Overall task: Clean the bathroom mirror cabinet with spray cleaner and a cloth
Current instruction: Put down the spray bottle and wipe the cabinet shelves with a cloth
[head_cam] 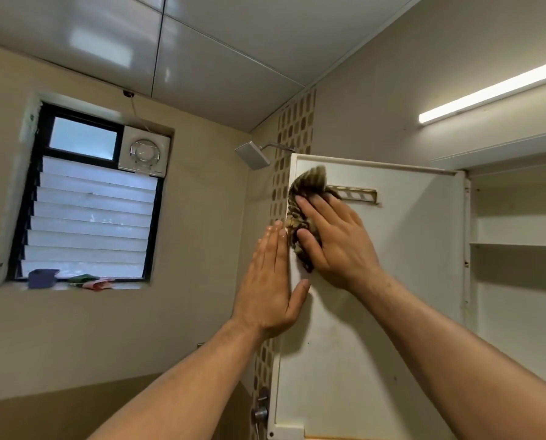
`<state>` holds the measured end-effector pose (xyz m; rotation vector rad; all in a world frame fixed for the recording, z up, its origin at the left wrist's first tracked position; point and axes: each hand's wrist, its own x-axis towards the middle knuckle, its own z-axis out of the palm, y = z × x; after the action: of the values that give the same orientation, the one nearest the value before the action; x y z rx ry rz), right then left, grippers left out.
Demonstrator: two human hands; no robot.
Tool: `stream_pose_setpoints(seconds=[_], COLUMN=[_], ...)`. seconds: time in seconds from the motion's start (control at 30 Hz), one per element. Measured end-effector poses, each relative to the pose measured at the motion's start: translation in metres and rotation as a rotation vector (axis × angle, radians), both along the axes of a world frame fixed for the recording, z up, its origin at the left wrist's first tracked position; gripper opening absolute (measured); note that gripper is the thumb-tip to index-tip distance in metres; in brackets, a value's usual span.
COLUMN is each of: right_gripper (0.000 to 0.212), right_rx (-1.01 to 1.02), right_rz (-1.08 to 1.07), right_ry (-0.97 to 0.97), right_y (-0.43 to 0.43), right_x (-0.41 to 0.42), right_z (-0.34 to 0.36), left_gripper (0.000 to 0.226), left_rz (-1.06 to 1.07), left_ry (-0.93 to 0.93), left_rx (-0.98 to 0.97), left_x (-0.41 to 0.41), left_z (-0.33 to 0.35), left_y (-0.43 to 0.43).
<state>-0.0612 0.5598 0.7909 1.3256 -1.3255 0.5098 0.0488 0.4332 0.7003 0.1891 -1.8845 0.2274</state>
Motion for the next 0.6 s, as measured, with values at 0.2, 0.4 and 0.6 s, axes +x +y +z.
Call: stream_pose_setpoints(seconds=[0.2,0.4,0.6], right_gripper=[0.061,0.063,0.070], right_rx=[0.071,-0.146,-0.293], right_rz=[0.015,-0.054,-0.141], right_ry=[0.033,-0.148,-0.438], right_y=[-0.006,0.017,-0.007], right_x=[-0.012,-0.032,-0.006], right_z=[-0.048,-0.047,-0.039], left_gripper=[0.085,0.085,0.074], left_rz=[0.012,0.162,0.098], left_ry=[-0.019,-0.046,-0.093], left_rx=[0.016,-0.102,-0.171], left_x=[-0.003,-0.004,-0.007], left_z=[-0.001,0.001,0.010], left_y=[0.004,0.014,0.021])
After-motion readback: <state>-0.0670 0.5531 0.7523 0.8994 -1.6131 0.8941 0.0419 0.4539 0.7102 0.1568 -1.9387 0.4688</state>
